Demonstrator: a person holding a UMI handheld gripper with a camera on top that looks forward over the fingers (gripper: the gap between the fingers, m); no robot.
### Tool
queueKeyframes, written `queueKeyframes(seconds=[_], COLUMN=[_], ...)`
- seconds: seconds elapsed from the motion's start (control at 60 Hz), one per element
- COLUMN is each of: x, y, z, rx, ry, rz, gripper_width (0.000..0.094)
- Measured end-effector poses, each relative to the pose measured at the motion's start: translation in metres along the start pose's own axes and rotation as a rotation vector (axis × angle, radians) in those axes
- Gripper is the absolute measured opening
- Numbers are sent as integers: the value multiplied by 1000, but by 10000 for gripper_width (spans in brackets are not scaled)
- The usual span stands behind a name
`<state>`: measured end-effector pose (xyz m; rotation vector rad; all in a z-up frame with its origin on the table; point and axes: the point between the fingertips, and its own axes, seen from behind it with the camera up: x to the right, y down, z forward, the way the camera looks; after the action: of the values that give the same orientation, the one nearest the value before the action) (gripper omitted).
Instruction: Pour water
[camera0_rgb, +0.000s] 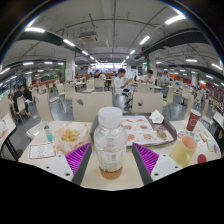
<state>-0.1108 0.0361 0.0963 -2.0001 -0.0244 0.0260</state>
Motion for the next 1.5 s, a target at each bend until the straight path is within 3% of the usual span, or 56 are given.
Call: queueKeyframes(seconds=[0.15,0.383,0.633,0.867,0.983,1.267,1.5], x=[-2,-2,-3,29,66,130,153], y=[8,5,-51,-132,-142,-96,-67], z=[29,27,-8,-41,-43,-7,3], rx=[4,13,22,60,29,-66,-122], ry=[15,11,-96,-329,-421,-502,-493], rz=[11,-9,202,860,1265,1840,1945], gripper_width=[562,426,422,422,419,422,422])
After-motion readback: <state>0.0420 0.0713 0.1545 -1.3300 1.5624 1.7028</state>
